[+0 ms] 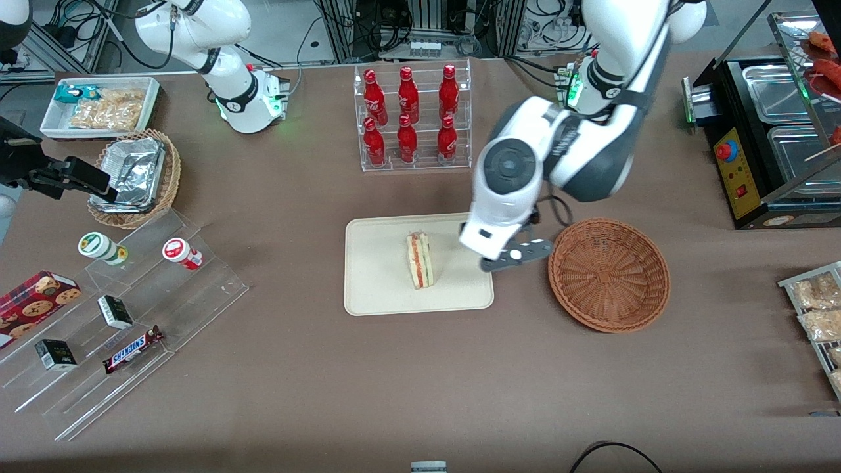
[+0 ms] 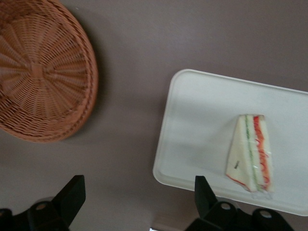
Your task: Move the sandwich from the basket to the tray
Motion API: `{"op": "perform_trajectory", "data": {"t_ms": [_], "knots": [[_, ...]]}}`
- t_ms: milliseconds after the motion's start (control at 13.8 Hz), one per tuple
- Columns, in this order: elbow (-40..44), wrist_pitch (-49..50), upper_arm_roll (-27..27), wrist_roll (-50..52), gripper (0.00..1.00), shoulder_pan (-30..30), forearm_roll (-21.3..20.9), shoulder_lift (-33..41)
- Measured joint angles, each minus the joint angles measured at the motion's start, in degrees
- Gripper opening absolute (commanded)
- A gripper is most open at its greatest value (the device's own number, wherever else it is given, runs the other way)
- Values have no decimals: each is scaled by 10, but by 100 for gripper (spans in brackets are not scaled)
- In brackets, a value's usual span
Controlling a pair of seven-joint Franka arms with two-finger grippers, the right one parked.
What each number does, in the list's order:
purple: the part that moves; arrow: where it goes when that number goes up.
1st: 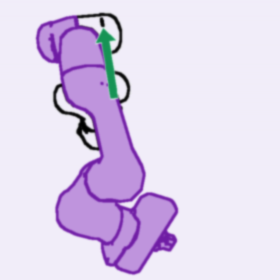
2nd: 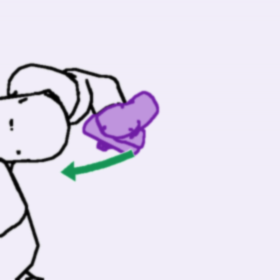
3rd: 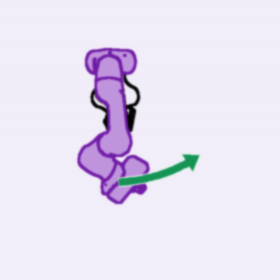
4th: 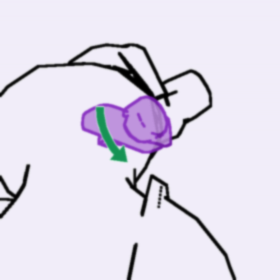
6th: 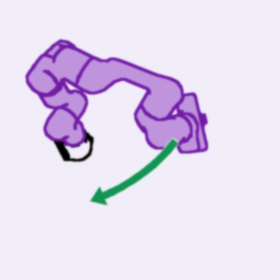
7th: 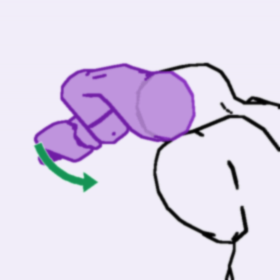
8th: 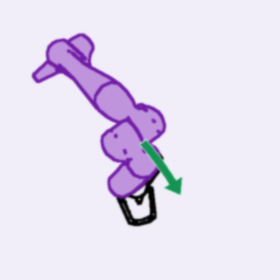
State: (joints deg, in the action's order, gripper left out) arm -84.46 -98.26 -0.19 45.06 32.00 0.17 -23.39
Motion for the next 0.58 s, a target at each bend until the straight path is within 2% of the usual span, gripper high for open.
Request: {"op": "perform_trajectory", "data": {"t_ms": [580], "knots": [[-105,26,1,-217,100,-142,1,133]]}}
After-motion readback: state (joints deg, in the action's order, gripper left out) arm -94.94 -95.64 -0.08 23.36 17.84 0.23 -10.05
